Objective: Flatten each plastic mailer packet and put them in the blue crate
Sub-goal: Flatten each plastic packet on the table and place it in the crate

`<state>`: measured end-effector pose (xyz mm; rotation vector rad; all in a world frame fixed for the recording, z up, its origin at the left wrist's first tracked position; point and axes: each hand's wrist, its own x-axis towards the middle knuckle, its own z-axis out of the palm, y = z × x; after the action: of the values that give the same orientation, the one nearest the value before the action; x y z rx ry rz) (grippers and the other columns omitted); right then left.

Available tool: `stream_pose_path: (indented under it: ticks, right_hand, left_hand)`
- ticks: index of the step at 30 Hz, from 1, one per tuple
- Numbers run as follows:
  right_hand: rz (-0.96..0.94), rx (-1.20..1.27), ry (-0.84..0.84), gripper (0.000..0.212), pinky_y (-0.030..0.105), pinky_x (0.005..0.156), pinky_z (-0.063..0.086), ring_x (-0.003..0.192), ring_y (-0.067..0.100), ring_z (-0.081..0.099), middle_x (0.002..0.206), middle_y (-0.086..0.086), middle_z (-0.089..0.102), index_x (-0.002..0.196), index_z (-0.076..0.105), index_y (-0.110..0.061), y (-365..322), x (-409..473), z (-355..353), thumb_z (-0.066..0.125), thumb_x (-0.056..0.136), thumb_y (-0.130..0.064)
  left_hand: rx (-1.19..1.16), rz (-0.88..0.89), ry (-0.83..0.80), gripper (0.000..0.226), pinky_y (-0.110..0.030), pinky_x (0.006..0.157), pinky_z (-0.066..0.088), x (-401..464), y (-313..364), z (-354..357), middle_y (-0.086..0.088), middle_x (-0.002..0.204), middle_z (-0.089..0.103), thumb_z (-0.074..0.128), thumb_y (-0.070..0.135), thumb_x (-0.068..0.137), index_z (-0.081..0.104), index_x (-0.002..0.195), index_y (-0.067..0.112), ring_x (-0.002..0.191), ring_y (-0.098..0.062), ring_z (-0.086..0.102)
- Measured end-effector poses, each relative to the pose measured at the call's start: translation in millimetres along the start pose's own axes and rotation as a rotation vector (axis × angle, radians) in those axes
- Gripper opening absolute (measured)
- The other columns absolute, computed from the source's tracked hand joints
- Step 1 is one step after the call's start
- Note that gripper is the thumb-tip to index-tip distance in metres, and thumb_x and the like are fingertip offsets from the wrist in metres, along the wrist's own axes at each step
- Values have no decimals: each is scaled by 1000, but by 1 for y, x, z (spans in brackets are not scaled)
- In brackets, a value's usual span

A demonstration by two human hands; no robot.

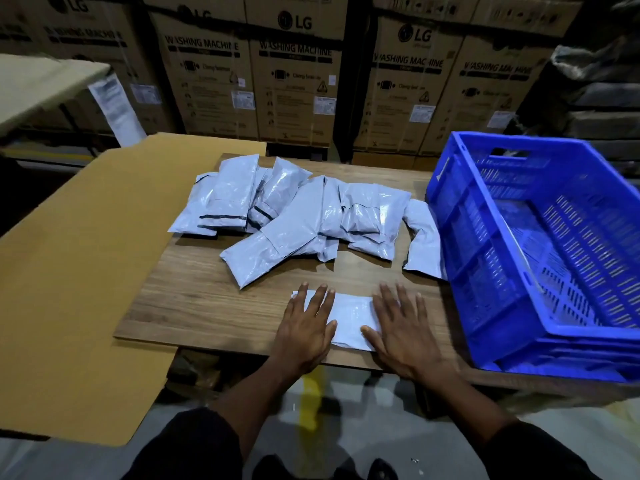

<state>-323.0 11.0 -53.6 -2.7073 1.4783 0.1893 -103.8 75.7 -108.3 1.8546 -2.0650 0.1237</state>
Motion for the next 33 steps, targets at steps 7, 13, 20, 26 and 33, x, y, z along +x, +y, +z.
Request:
stream_pose_path:
  ticks: [7,13,20,26,33]
  right_hand:
    - [-196,19,-9,70,55,120,8,153,25,11,166,-4,13,158,19,-21,-29,10,9,4,101,-59]
    - [-150,14,-33,83,48,119,-4,153,22,-4,167,-5,-8,159,3,-25,0,-1,16,15,95,-75]
    - [-327,-83,3,85,61,117,1,153,32,8,166,5,13,157,23,-19,8,-11,-1,28,94,-75]
    - [-364,21,55,58,50,105,44,135,33,48,155,2,42,146,46,-19,-4,-4,-4,37,99,-51]
    - [-589,-45,226,81,55,105,43,143,36,36,164,-6,21,158,17,-25,-9,-5,-3,59,89,-23]
  left_hand:
    - [-14,-5,104,59,-58,108,38,-6,-2,4,-27,138,51,44,38,104,46,145,-4,124,-47,51]
    - [-34,13,-64,70,-55,112,36,-13,-12,-4,-20,150,44,49,50,97,38,154,11,141,-43,37]
    - [-33,-27,-254,77,-54,117,29,-9,-20,-16,-7,163,27,33,63,97,18,161,23,151,-34,18]
    - [75,72,-174,86,-58,118,22,-7,-17,-23,-13,161,32,36,69,94,34,155,8,151,-37,23]
    - [131,167,-33,45,-51,98,47,12,-19,-33,-12,138,59,43,10,90,59,132,10,122,-35,57]
